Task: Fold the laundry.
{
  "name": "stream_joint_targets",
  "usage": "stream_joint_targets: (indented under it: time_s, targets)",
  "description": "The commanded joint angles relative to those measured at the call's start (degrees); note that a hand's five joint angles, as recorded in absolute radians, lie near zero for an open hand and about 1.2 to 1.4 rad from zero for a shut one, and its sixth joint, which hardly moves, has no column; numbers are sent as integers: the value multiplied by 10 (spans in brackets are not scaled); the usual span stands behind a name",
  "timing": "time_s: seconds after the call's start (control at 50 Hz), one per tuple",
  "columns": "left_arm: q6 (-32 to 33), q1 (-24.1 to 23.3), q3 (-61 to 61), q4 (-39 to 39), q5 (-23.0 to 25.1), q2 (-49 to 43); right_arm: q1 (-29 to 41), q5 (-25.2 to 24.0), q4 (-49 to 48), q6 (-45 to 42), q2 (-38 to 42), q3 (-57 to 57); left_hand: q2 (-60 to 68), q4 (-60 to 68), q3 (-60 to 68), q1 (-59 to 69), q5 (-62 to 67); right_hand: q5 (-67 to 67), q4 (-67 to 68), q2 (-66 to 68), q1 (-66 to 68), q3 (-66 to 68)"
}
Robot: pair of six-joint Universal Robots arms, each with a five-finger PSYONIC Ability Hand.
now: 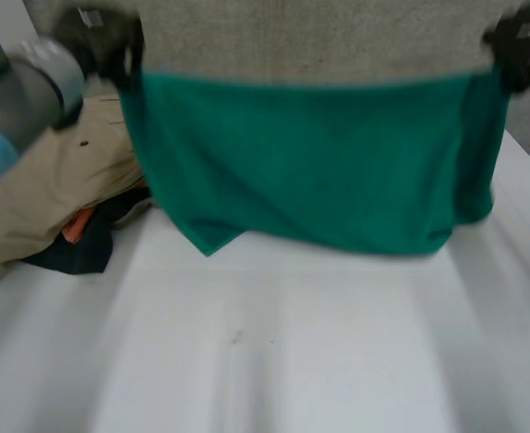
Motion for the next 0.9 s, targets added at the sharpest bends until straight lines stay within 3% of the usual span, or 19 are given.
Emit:
stream_joint_targets:
  time_s: [0.02,0.14,0.24,0.46,0.64,0.78,0.9]
  targets:
    - [-74,-10,47,93,-41,30,2,41,-210,135,-34,26,115,112,117,143,134,115,119,129,163,122]
    - [-67,-10,-19,150,-61,43,2,39,-268,142,-51,93,115,112,117,143,134,115,119,129,163,122]
    - [-53,-7,-101,185,-44,40,-2,22,-259,137,-49,141,115,112,117,143,134,115,119,129,163,122]
    - [13,-9,-335,181,15,68,-46,-27,-118,108,-58,306,115,112,117,143,134,115,119,129,163,122]
    - [187,-5,-545,107,9,153,-109,-77,40,-59,-113,449,115,112,117,143,134,115,119,129,163,122]
    - [257,-20,-667,6,-5,189,-157,-65,238,-242,-163,502,115,112,117,143,134,115,119,129,163,122]
    - [273,-33,-664,-57,-13,189,-160,-61,271,-317,-194,525,115,112,117,143,134,115,119,129,163,122]
